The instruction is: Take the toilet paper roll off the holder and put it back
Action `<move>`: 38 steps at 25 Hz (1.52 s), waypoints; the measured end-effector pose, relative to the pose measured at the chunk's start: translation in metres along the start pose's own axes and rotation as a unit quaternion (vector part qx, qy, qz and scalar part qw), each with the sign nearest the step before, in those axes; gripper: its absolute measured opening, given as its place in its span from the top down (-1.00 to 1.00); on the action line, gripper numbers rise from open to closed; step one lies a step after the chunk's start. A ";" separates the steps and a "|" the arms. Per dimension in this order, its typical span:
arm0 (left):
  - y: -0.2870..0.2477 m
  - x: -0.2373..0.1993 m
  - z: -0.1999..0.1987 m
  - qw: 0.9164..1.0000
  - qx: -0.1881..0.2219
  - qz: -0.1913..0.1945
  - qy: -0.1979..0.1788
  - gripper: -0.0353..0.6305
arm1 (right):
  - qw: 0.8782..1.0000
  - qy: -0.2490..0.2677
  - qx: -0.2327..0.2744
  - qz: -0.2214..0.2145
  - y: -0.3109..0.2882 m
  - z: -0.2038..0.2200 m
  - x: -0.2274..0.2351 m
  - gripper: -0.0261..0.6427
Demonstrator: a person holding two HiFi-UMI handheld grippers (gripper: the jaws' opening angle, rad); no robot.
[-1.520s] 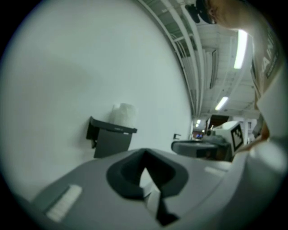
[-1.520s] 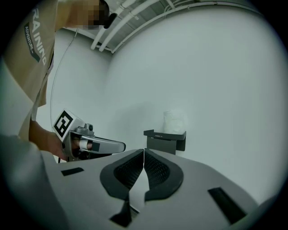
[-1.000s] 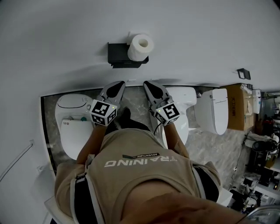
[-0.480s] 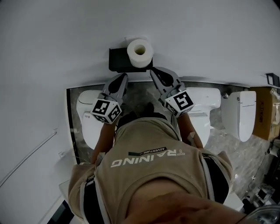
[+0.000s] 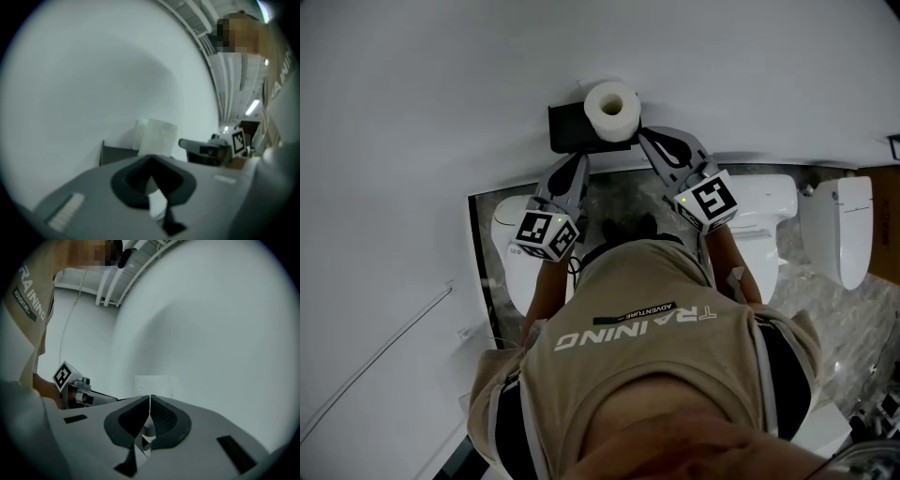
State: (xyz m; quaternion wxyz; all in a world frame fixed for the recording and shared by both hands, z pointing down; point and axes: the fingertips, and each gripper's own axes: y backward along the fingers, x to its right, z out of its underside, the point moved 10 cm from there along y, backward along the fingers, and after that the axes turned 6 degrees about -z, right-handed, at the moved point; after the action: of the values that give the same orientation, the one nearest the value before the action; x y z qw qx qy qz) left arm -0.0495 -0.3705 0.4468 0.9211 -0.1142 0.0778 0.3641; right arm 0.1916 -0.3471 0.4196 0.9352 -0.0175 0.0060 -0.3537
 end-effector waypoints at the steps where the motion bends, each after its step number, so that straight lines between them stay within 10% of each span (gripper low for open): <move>1: 0.001 -0.001 -0.001 1.000 0.002 0.003 -0.003 0.90 | 1.000 0.004 -0.001 -0.004 -0.001 -0.002 -0.002 0.88; 3: 0.002 -0.003 0.000 1.000 0.004 0.008 -0.002 0.89 | 1.000 -0.001 -0.003 -0.017 -0.004 -0.004 -0.005 0.71; 4: 0.002 -0.004 0.000 1.000 0.005 0.012 0.000 0.90 | 1.000 -0.007 -0.004 -0.020 -0.007 -0.006 -0.005 0.00; 5: 0.003 -0.005 0.001 1.000 0.006 0.016 0.003 0.90 | 1.000 -0.012 -0.004 -0.019 -0.009 -0.008 -0.005 -0.05; 25: 0.009 -0.020 -0.005 0.999 0.008 0.029 0.011 0.89 | 0.996 0.015 -0.052 -0.072 -0.074 -0.007 0.021 -0.05; 38: 0.015 -0.018 -0.008 0.997 0.013 0.072 0.007 0.90 | 0.999 0.033 -0.026 -0.009 -0.048 -0.023 0.004 -0.05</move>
State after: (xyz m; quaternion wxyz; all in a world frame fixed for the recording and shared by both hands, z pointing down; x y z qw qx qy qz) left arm -0.0733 -0.3743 0.4410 0.8931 -0.0991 0.0971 0.4279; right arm 0.1627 -0.3862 0.3986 0.9304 -0.0306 0.0456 -0.3623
